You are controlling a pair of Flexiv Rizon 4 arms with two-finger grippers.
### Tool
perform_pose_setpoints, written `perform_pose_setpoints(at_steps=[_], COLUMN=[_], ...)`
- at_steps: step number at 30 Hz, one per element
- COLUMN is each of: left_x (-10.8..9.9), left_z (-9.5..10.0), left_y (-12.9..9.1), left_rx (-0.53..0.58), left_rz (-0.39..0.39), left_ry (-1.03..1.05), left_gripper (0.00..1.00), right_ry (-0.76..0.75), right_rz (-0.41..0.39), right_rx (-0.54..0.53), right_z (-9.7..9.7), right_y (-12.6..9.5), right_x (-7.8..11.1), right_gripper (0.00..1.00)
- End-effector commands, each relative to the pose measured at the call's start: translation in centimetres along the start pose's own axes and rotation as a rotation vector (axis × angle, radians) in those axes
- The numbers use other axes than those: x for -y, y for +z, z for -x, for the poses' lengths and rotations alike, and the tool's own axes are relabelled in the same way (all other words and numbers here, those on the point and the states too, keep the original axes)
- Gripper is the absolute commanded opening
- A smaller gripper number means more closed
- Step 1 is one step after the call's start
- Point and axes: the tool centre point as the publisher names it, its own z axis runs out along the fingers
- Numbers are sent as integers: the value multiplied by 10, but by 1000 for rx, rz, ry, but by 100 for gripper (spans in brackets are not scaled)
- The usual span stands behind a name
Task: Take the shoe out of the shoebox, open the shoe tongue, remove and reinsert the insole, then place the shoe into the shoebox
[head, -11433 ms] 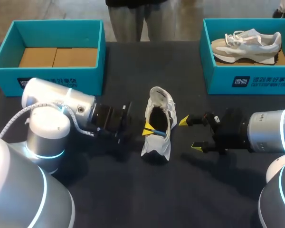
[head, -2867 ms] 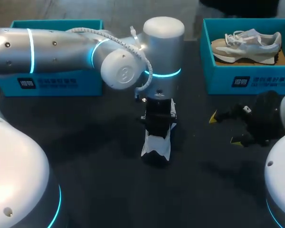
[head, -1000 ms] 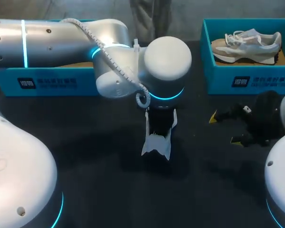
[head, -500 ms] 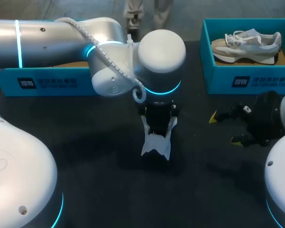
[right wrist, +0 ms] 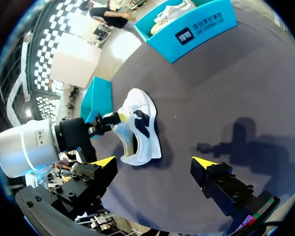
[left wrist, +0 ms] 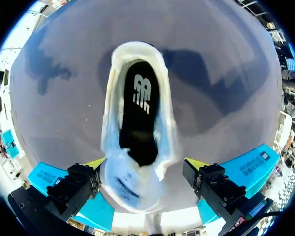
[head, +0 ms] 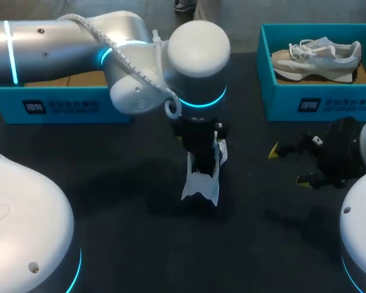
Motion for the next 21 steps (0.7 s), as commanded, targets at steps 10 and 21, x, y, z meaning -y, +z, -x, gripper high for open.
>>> perform_pose_setpoints(at_steps=[10, 21], left_x=[-43, -68], left_z=[-2, -1], left_y=[-32, -29], left_rx=[29, 25], left_rz=[17, 14], left_ry=[21, 48], left_gripper=[100, 69], right_ry=[1, 1], right_rz=[3, 3], right_rx=[5, 5], right_z=[-1, -1], right_y=[-1, -1], right_x=[2, 2], right_gripper=[100, 100])
